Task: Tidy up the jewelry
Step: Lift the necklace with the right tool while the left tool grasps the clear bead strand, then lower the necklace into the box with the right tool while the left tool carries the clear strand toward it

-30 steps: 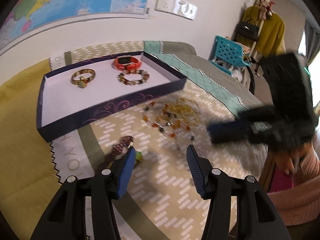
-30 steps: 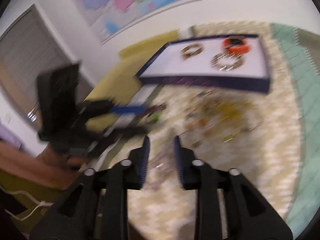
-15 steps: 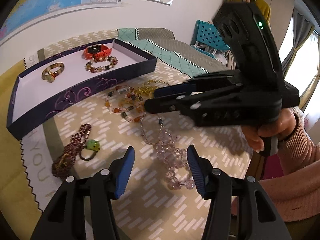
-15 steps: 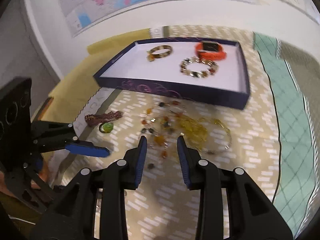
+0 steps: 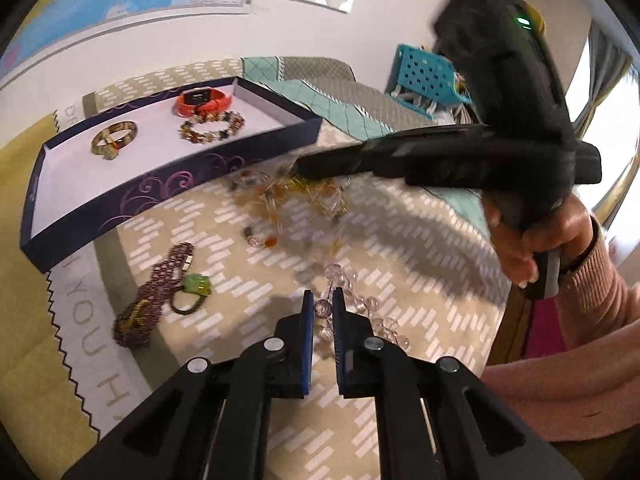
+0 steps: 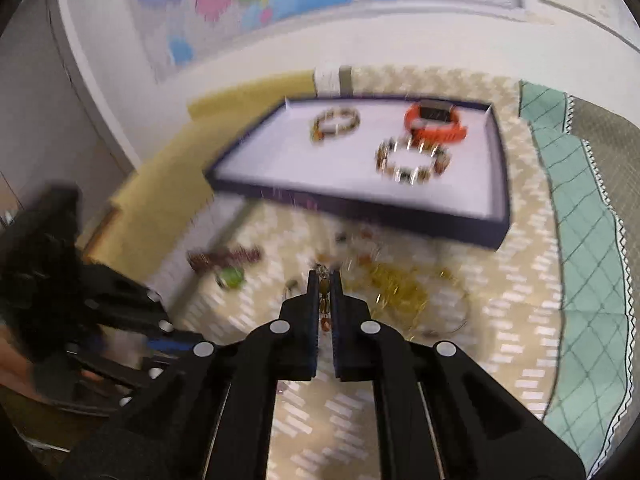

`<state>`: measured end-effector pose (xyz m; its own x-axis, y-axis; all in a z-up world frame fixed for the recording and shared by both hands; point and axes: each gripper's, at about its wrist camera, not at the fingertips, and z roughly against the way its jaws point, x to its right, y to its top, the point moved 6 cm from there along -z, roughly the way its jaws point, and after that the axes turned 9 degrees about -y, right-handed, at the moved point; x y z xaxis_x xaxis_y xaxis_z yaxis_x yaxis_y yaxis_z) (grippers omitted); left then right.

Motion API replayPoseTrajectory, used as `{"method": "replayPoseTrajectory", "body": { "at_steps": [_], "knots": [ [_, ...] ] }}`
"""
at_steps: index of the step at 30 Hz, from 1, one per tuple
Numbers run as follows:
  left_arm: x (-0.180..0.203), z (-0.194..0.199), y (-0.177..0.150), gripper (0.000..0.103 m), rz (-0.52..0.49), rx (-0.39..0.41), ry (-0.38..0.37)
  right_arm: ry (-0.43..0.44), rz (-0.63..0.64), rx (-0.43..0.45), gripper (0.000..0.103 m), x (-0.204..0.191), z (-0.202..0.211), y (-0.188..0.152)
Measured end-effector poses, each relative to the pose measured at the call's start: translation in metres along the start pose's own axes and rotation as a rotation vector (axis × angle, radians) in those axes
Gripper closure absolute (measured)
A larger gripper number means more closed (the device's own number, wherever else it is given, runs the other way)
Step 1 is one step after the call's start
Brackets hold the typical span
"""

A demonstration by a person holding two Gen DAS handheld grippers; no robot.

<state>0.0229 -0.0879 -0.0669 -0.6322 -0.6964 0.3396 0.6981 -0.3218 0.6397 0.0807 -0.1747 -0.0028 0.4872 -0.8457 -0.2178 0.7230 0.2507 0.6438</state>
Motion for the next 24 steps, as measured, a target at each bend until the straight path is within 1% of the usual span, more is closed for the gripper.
{"method": "replayPoseTrajectory", "body": {
  "at_steps": [3,5,6,7,8,10,12,14,17,18,19,21,22,24],
  "knots": [
    [-0.006,0.013,0.003,0.096,0.020,0.031,-0.001,0.054,-0.050,0.077,0.097,0.004,0.027,0.020],
    [-0.008,0.017,0.003,0.095,0.027,0.036,-0.010,0.071,-0.067,0.122,0.097,0.006,0.042,0.032],
    [-0.008,0.018,0.002,0.093,0.029,0.037,-0.009,0.076,-0.072,0.136,0.097,0.006,0.047,0.036],
    [-0.008,0.018,0.002,0.085,0.031,0.038,-0.010,0.084,-0.081,0.152,0.097,0.007,0.053,0.040],
    [-0.007,0.018,0.002,0.080,0.027,0.037,-0.014,0.092,-0.085,0.163,0.097,0.007,0.057,0.043],
    [-0.005,0.015,0.002,0.053,0.029,0.031,-0.018,0.097,-0.091,0.181,0.097,0.007,0.064,0.049],
    [-0.003,0.012,0.000,0.052,0.027,0.024,-0.023,0.104,-0.085,0.196,0.097,0.006,0.071,0.053],
    [-0.004,0.006,-0.002,0.052,0.021,0.002,0.006,0.107,-0.080,0.205,0.097,0.004,0.075,0.056],
    [-0.007,-0.004,-0.005,0.056,0.021,-0.020,0.010,0.112,-0.077,0.221,0.097,0.002,0.079,0.061],
    [-0.006,-0.005,-0.006,0.065,0.003,-0.020,0.027,0.113,-0.075,0.228,0.097,0.001,0.081,0.063],
    [-0.006,-0.006,-0.006,0.078,-0.003,-0.026,0.028,0.112,-0.073,0.233,0.097,0.000,0.083,0.065],
    [-0.006,-0.008,-0.006,0.092,0.000,-0.034,0.025,0.111,-0.067,0.242,0.097,-0.002,0.086,0.067],
    [-0.006,-0.008,-0.005,0.097,0.005,-0.032,0.023,0.111,-0.066,0.245,0.097,-0.002,0.087,0.068],
    [-0.007,-0.005,-0.005,0.098,0.006,-0.019,0.036,0.110,-0.064,0.252,0.097,-0.003,0.089,0.070]
  ]
}}
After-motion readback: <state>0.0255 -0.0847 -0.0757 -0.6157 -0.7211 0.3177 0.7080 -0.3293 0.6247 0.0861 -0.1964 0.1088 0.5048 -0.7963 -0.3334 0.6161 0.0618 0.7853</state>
